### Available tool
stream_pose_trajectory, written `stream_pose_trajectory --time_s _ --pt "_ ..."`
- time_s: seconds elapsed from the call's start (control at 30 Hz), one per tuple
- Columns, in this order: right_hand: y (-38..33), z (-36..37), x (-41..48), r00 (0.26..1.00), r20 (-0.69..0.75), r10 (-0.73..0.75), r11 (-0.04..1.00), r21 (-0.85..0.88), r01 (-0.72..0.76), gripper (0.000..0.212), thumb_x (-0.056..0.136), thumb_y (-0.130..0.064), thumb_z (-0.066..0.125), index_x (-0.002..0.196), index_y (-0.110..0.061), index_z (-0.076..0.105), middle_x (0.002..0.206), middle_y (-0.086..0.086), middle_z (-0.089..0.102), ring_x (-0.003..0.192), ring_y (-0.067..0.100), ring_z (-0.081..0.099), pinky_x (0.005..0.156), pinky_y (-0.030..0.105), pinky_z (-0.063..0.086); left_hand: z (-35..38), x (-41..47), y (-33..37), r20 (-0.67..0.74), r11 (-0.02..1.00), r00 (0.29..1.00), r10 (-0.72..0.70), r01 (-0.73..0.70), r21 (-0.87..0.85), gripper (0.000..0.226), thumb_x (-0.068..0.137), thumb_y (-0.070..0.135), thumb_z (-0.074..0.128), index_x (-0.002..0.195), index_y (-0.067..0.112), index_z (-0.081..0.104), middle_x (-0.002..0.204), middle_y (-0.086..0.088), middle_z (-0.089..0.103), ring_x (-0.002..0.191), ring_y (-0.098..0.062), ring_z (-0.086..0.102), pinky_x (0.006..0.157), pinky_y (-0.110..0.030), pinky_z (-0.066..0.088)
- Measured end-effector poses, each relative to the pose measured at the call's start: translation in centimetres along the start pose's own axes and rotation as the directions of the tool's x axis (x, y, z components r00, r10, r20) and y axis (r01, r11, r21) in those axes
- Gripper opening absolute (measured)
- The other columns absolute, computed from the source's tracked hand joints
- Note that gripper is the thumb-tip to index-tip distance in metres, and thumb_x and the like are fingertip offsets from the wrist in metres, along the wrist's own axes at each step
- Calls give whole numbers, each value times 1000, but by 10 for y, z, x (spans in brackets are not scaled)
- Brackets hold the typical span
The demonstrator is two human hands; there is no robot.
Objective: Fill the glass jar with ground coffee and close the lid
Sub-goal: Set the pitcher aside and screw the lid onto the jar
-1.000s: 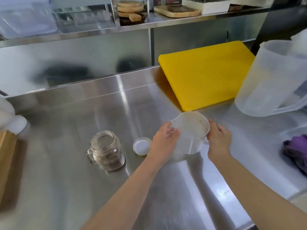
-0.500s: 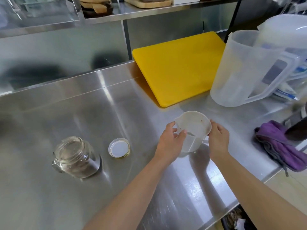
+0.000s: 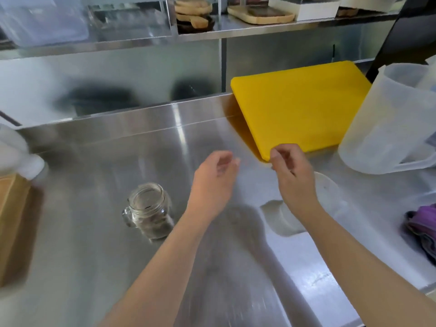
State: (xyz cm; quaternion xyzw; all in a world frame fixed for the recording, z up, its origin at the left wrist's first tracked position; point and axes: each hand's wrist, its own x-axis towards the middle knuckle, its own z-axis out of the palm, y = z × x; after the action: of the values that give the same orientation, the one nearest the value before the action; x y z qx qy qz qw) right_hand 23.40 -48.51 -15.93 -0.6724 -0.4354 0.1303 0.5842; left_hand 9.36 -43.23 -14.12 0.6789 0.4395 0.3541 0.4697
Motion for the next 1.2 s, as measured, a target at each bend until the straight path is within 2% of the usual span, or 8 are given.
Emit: stream_pose_trajectory --time_s 0.13,0.27,0.4,0.53,0.73,0.87,1.07,1.2 --pt "1 65 -22 948 299 107 992 38 -124 12 89 -17 63 98 -21 56 81 -11 57 71 -1 52 65 6 41 -59 -5 -6 -239 997 971 22 -38 -64 12 90 21 57 100 18 62 87 19 61 72 20 55 67 1 39" --pt "5 113 -41 795 582 172 984 -64 -167 53 77 -11 76 124 -13 51 107 -6 52 96 10 50 73 5 39 -107 -11 -35 -425 996 904 -41 5 -84 6 91 17 55 92 18 61 84 14 61 65 19 54 62 0 40" --pt "8 142 -52 679 708 196 981 -132 -144 82 72 -19 82 139 -18 35 123 -12 44 118 8 45 100 22 35 -134 -17 -80 -521 988 840 -155 141 -67 11 92 18 52 98 14 61 84 16 58 72 14 56 64 2 37" --pt "6 162 -59 606 771 194 975 -82 -207 81 70 -12 83 134 -27 37 116 -21 49 114 5 46 96 21 36 -141 -24 -125 -407 937 849 -339 343 -64 16 94 25 46 100 17 59 92 2 62 83 -14 57 72 -21 40" --pt "15 171 -59 651 736 188 977 -71 -201 71 67 -10 84 121 -35 44 107 -16 58 108 9 54 97 27 42 -138 -33 -139 -349 921 863 -365 390 1 34 96 29 41 73 7 51 65 3 43 62 -16 39 59 -30 32" --pt "16 165 -52 634 747 201 973 -76 -219 79 71 1 79 137 -21 40 115 -6 55 108 10 52 78 0 41 -133 -40 -140 -299 925 883 -362 380 1 36 96 32 42 68 9 45 67 4 40 64 -14 37 58 -27 30" --pt "20 166 -48 502 836 219 960 -92 -265 92 70 9 76 144 -21 30 122 -13 54 107 -6 50 86 9 38 -118 -47 -154 -188 938 923 -336 310 -155 14 95 29 48 85 26 57 112 -7 59 109 -23 54 99 -40 43" --pt "22 163 -45 506 839 201 958 -60 -281 94 67 -6 83 143 -25 31 134 -12 50 127 6 43 95 6 34 -119 -43 -152 -217 917 915 -341 273 -292 12 91 28 52 87 26 63 113 -8 66 102 -23 60 98 -48 43"
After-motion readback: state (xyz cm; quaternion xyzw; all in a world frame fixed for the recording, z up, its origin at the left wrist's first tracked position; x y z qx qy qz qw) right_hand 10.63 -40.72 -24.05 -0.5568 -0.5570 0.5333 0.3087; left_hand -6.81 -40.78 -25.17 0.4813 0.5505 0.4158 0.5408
